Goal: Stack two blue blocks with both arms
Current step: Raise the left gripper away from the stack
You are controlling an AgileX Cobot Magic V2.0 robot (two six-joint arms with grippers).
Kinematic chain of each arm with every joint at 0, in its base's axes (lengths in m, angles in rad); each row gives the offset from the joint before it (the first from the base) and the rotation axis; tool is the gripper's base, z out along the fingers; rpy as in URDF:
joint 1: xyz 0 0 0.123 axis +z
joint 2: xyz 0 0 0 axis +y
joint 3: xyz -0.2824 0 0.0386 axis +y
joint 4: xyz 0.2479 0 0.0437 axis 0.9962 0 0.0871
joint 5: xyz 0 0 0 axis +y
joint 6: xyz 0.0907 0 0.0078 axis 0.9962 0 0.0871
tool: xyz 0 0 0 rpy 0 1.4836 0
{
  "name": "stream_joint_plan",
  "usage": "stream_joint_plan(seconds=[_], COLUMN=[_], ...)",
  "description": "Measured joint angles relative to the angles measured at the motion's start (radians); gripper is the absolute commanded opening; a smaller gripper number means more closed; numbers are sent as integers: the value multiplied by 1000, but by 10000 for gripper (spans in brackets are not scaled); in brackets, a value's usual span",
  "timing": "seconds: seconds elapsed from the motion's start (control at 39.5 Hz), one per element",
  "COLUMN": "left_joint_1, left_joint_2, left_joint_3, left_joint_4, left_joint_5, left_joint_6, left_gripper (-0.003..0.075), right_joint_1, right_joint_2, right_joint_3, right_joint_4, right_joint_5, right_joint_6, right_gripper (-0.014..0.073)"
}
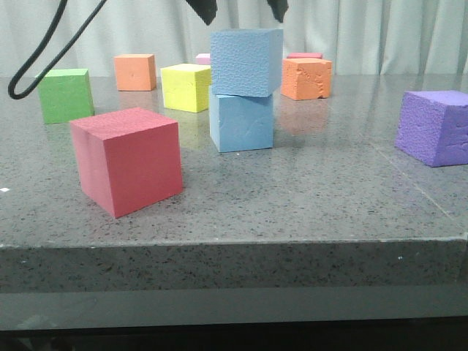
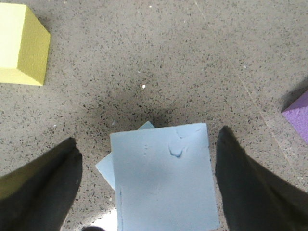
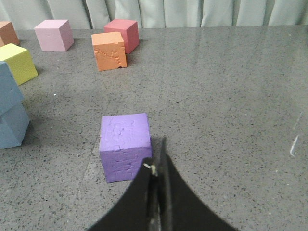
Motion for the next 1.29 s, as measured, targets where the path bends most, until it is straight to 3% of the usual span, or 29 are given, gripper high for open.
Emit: stream_joint_plan(seconds=[0.1,0.15,0.35,0.46,0.91,1.29], left_joint_1=[0,0,0,0,0,0], left_joint_2=[0,0,0,0,-92,-392], left_joint_3=[-26,-41,-94,-113,-104,286], left_joint_4=[0,0,0,0,7,174], left_joint_5=[2,4,4,6,10,10], left_joint_6=[0,0,0,0,57,21], left_gripper=[535,477,118,-22,-20,-20], right_joint_1=[0,0,0,0,0,0], right_joint_2=[0,0,0,0,0,0], right_joint_3=[0,0,0,0,0,0], right_joint_4=[0,0,0,0,0,0], right_joint_5=[0,0,0,0,0,0], right_joint_6=[0,0,0,0,0,0], right_gripper=[-67,-67,-67,-67,-67,-67])
